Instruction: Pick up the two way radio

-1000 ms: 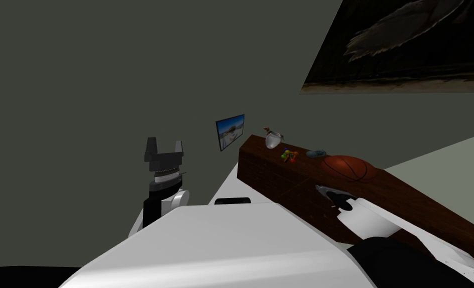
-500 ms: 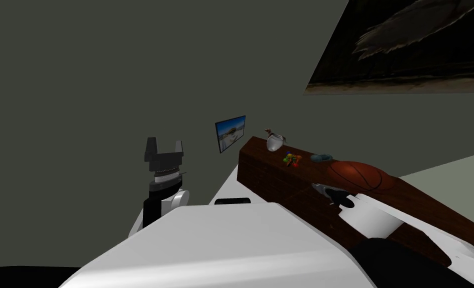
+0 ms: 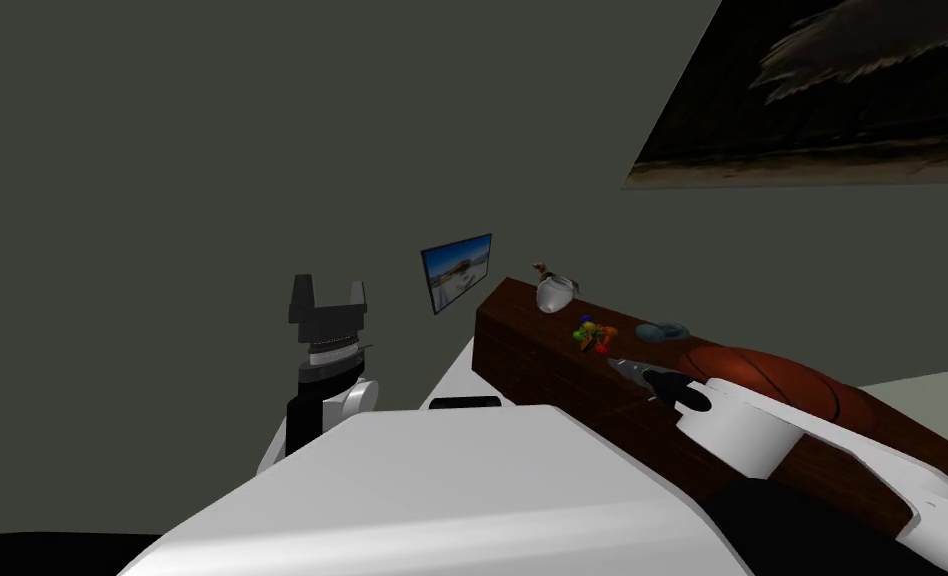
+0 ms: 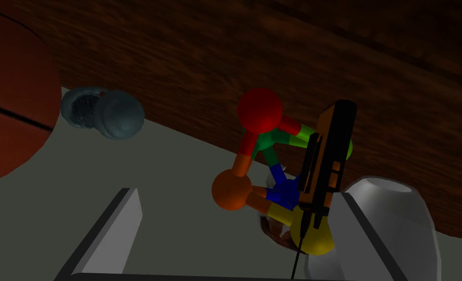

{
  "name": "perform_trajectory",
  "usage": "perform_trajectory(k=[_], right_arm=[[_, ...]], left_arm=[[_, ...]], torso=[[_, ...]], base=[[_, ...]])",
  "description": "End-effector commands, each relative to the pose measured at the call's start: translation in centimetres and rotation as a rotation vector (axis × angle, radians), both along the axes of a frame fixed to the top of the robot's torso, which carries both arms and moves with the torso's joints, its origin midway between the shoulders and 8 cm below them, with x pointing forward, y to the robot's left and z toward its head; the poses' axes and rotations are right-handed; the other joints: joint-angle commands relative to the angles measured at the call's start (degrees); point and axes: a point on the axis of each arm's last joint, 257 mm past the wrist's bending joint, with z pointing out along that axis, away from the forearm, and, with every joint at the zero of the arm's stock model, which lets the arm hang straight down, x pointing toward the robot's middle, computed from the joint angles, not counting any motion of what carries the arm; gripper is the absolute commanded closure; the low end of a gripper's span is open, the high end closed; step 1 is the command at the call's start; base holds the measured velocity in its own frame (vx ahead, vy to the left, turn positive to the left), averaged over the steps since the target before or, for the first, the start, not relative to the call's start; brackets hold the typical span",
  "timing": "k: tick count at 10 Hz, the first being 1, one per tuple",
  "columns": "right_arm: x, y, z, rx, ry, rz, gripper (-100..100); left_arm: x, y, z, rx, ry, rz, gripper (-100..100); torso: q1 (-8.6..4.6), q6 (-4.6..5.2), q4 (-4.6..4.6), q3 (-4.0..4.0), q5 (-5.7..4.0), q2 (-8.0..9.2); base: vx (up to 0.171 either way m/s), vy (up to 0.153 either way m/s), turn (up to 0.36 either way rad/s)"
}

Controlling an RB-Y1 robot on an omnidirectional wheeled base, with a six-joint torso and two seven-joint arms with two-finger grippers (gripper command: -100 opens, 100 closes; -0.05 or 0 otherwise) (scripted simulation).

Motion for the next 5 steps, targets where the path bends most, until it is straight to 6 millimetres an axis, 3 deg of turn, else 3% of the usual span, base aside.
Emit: perform_trajectory(k=[1,3,4,5], right_arm=[[1.2,1.8,0.2,0.040,-0.008,0.037,-100],[1.8,3.3,0.2,0.074,-0.010,0.066,-100],[1.5,2.6,0.2,0.061,-0.010,0.056,-100],[1.6,2.8,0.2,0.064,-0.011,0.058,0]], left_arm=[[0.0,0.0,0.0,0.000,0.000,0.000,0],[0.0,0.0,0.0,0.000,0.000,0.000,0],[0.0,0.0,0.0,0.000,0.000,0.000,0],[0.0,0.0,0.0,0.000,0.000,0.000,0]], torso=[[0.00,0.00,0.00,0.00,0.00,0.00],[0.03,0.00,-0.01,-0.03,0.00,-0.04],[0.14,0.00,0.01,0.04,0.03,0.07],[0.27,0.03,0.07,0.19,0.05,0.34]], base=[[0.190,-0.112,0.051],[0.159,-0.074,0.053],[0.057,-0.026,0.018],[0.012,-0.006,0.001]])
